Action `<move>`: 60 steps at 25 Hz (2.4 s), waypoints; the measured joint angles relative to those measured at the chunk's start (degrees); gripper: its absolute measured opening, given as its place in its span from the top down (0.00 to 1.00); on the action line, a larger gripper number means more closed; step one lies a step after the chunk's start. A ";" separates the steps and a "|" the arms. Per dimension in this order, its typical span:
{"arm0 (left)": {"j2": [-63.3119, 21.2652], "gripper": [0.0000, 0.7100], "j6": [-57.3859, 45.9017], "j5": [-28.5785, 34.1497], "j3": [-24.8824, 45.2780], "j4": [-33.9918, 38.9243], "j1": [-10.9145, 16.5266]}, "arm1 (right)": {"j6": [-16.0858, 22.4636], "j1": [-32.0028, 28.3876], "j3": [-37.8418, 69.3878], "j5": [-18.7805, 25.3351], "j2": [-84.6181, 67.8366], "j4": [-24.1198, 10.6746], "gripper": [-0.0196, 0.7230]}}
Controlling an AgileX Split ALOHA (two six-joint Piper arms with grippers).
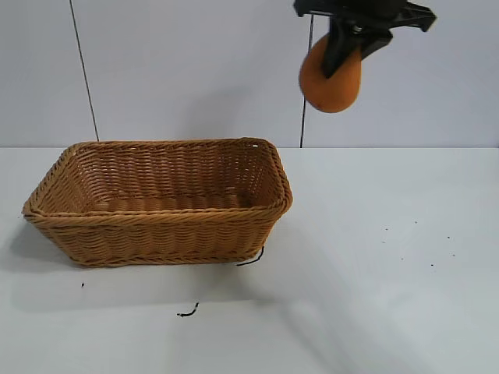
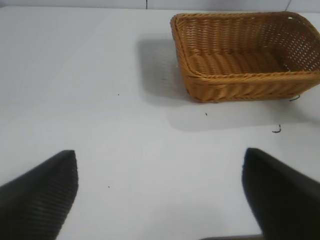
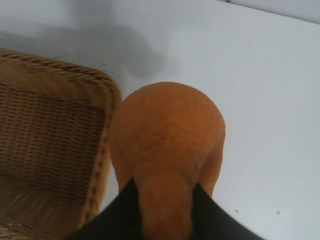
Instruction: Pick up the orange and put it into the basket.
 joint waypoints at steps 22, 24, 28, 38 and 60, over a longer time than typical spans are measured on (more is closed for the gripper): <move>0.00 0.10 0.00 0.00 0.00 0.00 0.00 | 2.21 3.79 0.00 -4.81 15.05 1.43 0.18; 0.00 0.10 0.00 0.00 0.00 0.00 0.00 | 2.21 3.79 -0.21 -4.04 14.45 1.38 0.12; 0.00 0.10 0.00 0.00 0.00 0.00 0.00 | 2.28 3.79 -5.37 -0.35 12.29 -0.43 0.09; 0.00 0.10 0.00 0.00 0.00 0.00 0.00 | 4.30 -2.34 -22.19 11.77 11.37 -8.87 0.09; 0.00 0.10 0.00 0.07 0.00 -0.01 0.00 | 3.03 -29.52 -10.93 19.94 10.01 -4.60 0.09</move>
